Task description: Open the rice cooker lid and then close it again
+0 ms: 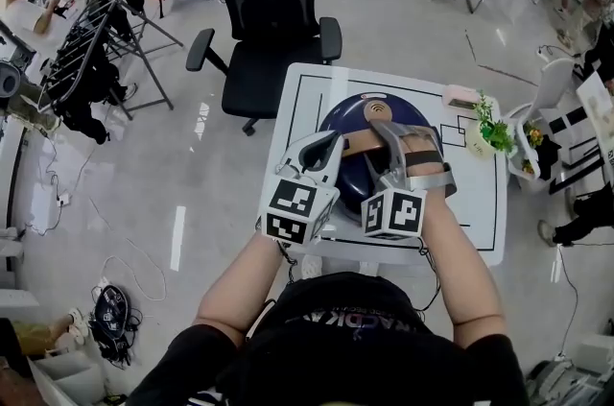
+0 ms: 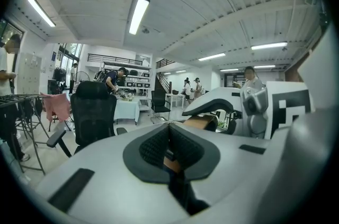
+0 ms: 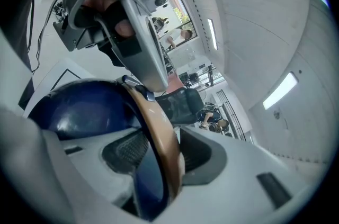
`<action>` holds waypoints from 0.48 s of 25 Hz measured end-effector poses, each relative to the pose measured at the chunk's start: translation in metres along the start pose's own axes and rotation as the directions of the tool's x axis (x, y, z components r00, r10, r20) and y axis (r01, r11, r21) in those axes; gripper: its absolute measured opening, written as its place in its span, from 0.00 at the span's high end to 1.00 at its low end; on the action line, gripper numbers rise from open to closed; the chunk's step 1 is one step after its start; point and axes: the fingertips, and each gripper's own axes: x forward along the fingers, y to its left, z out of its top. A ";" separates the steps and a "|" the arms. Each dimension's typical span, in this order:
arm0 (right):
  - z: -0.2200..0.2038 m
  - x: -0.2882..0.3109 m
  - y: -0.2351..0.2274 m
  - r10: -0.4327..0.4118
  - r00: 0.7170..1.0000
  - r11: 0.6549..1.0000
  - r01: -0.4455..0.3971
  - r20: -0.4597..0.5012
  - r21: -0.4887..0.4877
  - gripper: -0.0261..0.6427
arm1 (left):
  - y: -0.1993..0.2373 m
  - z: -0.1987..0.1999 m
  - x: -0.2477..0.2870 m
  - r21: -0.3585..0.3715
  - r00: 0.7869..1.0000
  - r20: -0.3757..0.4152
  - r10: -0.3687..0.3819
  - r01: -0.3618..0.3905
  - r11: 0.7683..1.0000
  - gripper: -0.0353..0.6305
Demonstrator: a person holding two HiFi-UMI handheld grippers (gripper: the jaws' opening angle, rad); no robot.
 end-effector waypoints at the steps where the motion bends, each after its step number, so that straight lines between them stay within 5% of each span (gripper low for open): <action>1: 0.000 0.000 0.001 0.003 1.000 1.000 -0.003 0.003 0.006 0.69 | -0.001 0.002 -0.001 -0.003 1.000 0.008 0.000 0.000 1.000 0.94; 5: -0.002 -0.003 -0.004 0.007 1.000 0.999 -0.009 0.026 0.054 0.69 | -0.002 0.020 -0.009 0.001 0.998 0.055 0.009 -0.009 1.000 0.82; 12: -0.014 -0.022 -0.049 -0.026 0.995 0.960 -0.002 0.099 0.280 0.69 | 0.008 0.064 -0.033 -0.004 0.985 0.167 0.051 -0.051 0.999 0.78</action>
